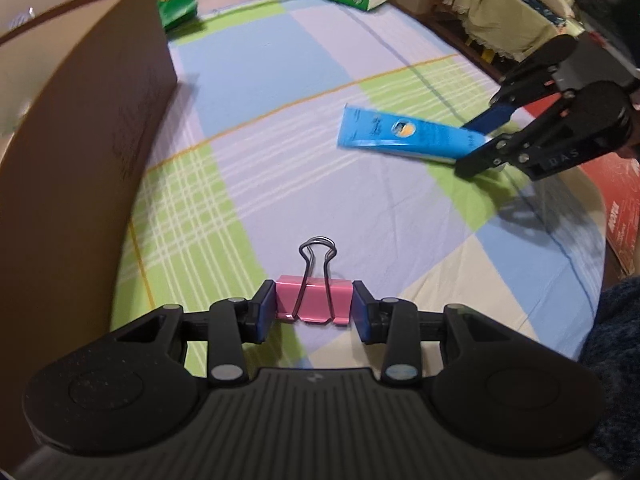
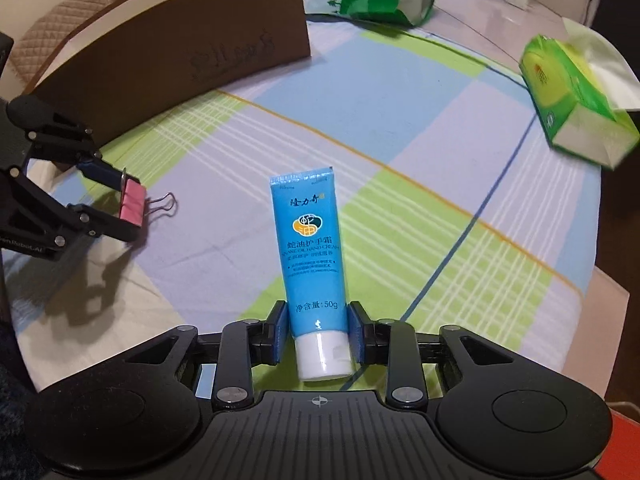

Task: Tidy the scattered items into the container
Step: 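Grasp the blue hand-cream tube by its cap end with the right gripper, then carry the pink clip with the left gripper while the right carries the blue tube over the box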

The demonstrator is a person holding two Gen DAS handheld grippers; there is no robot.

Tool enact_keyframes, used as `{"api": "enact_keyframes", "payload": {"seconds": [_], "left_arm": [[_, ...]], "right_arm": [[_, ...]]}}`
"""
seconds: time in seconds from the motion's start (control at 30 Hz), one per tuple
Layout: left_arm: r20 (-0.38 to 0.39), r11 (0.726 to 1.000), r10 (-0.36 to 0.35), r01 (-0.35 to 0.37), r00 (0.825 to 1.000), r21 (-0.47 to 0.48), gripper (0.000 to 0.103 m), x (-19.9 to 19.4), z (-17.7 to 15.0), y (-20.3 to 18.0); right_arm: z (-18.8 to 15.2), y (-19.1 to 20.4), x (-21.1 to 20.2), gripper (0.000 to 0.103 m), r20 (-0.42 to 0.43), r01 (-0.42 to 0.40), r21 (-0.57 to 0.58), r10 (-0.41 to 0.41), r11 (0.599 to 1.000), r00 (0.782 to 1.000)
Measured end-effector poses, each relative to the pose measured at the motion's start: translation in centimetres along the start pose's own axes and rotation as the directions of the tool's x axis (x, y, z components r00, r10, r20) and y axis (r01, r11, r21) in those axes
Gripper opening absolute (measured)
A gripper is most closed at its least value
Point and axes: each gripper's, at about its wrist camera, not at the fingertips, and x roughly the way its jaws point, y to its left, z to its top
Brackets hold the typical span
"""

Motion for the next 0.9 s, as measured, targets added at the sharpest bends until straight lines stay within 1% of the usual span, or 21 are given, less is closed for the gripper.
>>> {"api": "enact_keyframes", "payload": {"seconds": [0.13, 0.23, 0.27, 0.3, 0.47, 0.6, 0.67, 0.8, 0.9], "left_arm": [[0.024, 1.0, 0.005, -0.005, 1.0, -0.021, 0.035, 0.1, -0.5, 0.0], [0.039, 1.0, 0.014, -0.013, 0.999, -0.025, 0.035, 0.1, -0.7, -0.2], [0.041, 1.0, 0.019, -0.018, 0.999, -0.022, 0.035, 0.1, -0.8, -0.3], [0.042, 1.0, 0.022, -0.021, 0.999, -0.017, 0.035, 0.1, -0.8, -0.5], [0.042, 1.0, 0.004, -0.003, 0.999, -0.026, 0.034, -0.5, -1.4, -1.2], [0.047, 0.999, 0.007, -0.005, 0.999, -0.031, 0.034, -1.8, -2.0, -1.8], [0.055, 0.999, 0.015, -0.013, 0.998, -0.031, 0.034, -2.9, -2.2, -2.0], [0.105, 0.999, 0.03, -0.028, 0.994, -0.016, 0.034, -6.0, -2.4, -2.1], [0.149, 0.999, 0.052, -0.051, 0.987, -0.013, 0.034, -8.8, -2.5, -1.6]], "right_arm": [[0.1, 0.6, 0.2, 0.037, 0.022, 0.029, -0.002, -0.029, 1.0, 0.999], [-0.2, 1.3, 0.3, 0.037, 0.037, 0.065, -0.024, -0.065, 0.998, 0.997], [-0.2, 1.6, 0.4, 0.03, 0.037, 0.086, -0.035, -0.085, 0.996, 0.996], [-0.3, 1.9, 0.3, 0.03, 0.034, 0.092, -0.029, -0.091, 0.995, 0.995], [-1.1, 1.9, -0.7, 0.029, 0.011, 0.019, 0.068, -0.02, 0.998, 1.0], [-1.9, 1.9, -2.2, 0.028, 0.026, -0.038, 0.136, 0.034, 0.99, 0.999], [-2.1, 1.9, -3.3, 0.028, 0.044, -0.065, 0.17, 0.058, 0.983, 0.997], [-2.0, 1.6, -5.7, 0.028, 0.103, -0.121, 0.233, 0.1, 0.965, 0.99], [-1.2, 1.7, -7.5, 0.028, 0.145, -0.145, 0.24, 0.113, 0.96, 0.983]]}}
